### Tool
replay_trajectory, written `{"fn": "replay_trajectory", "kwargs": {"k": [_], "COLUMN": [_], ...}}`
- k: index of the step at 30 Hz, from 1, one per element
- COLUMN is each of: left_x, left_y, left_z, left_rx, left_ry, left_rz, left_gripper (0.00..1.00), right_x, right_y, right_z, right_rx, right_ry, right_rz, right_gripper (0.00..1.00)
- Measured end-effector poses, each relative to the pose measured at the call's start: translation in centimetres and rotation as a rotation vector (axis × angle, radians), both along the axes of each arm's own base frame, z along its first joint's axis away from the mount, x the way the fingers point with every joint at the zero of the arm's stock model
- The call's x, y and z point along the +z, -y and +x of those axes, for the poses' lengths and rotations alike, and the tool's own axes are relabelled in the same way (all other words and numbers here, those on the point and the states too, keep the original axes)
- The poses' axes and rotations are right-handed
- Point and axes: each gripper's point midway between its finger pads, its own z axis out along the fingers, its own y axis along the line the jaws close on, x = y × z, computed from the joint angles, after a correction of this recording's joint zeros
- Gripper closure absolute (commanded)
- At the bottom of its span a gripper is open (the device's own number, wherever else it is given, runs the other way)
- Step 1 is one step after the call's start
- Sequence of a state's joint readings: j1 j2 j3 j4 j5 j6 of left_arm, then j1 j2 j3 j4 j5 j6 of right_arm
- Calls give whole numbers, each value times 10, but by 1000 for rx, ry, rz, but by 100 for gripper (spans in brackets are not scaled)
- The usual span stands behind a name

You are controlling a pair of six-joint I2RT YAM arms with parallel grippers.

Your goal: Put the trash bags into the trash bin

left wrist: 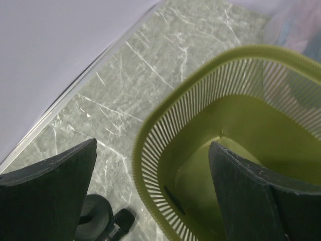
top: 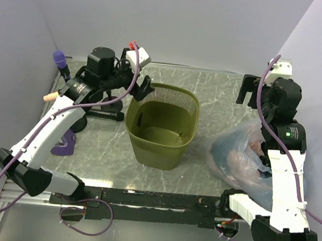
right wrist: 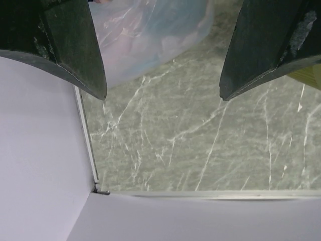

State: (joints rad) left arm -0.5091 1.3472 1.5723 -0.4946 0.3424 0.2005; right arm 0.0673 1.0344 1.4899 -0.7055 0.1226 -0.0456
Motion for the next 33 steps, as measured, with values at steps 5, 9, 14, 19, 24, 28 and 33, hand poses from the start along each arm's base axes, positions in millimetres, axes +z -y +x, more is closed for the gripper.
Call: {"fn": "replay_trajectory", "kwargs": {"k": [5, 9, 14, 19, 24, 28, 33], "left_x": [-14, -18, -18, -31, -46, -59, -91], "left_y": [1, -5, -15, -27, -34, -34, -37], "left_z": [-9, -14, -18, -20, -23, -28, -34], "left_rx": [-17, -3, 61, 162, 260, 294, 323], "left_ry": [3, 2, -29, -135, -257, -337, -465], "left_rz": [58, 88, 68, 50, 13, -23, -30], "left_gripper": [3, 3, 3, 3, 3, 2, 5], "right_x": [-16, -20, -24, -30, -59, -68, -69], "right_y": [-16, -50, -94, -135, -163, -176, -185], "right_z": [-7, -21, -34, -33, -20, -24, -31], "right_rx": [118, 349, 566, 714, 779, 810, 817], "right_ry": [-47, -54, -76, -117, -225, -268, -285], "right_rz": [-26, -45, -30, -26, -19, -10, 29], "right_gripper": [0, 1, 0, 0, 1, 1, 2]}}
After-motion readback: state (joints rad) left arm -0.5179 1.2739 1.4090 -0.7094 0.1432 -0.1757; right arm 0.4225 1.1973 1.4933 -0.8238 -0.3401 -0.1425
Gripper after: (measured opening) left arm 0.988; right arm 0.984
